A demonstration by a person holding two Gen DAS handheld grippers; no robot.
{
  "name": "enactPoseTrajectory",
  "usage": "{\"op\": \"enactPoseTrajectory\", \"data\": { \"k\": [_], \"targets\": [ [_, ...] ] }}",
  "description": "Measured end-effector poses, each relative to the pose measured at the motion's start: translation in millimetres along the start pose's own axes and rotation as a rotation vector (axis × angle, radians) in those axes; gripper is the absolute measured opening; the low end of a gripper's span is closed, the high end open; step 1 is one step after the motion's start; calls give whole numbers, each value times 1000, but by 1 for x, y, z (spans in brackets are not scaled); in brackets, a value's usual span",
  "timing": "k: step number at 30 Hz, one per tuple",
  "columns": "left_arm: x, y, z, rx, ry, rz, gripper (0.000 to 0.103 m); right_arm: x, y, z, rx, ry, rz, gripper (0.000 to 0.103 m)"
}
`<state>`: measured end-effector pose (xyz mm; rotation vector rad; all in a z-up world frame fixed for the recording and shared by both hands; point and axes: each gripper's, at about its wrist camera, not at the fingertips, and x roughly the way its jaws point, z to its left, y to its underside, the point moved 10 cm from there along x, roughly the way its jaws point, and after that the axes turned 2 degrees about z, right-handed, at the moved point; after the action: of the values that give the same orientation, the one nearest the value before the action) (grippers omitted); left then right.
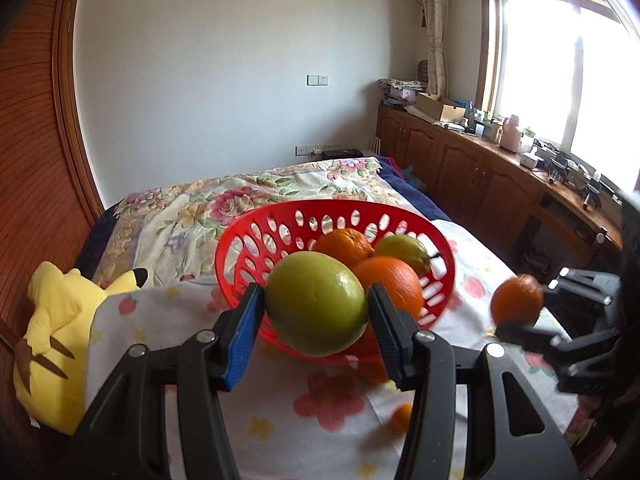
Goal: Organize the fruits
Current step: 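Lower the green apple into the basket and open the left tool while the right tool carries the orange over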
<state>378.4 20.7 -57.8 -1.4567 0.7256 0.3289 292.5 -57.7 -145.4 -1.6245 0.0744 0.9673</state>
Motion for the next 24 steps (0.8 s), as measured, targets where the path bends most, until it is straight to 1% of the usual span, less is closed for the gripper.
{"op": "enactPoseTrajectory", "data": {
  "k": [5, 10, 16, 20, 24],
  "targets": [
    [26, -4, 10, -6, -7, 29, 52, 6, -37, -8, -36, 12, -29, 45],
    [47, 0, 15, -13, -4, 59, 52, 30, -64, -8, -66, 7, -16, 45],
    [60, 2, 19, -22, 1, 79, 52, 56, -77, 1, -85, -26, 7, 45],
    [68, 3, 19, -21, -3, 91, 52, 71, -85, 8, -53, -84, 18, 45],
    [73, 6, 19, -22, -7, 102, 52, 83, -91, 14, -47, -105, 30, 45]
  ]
}}
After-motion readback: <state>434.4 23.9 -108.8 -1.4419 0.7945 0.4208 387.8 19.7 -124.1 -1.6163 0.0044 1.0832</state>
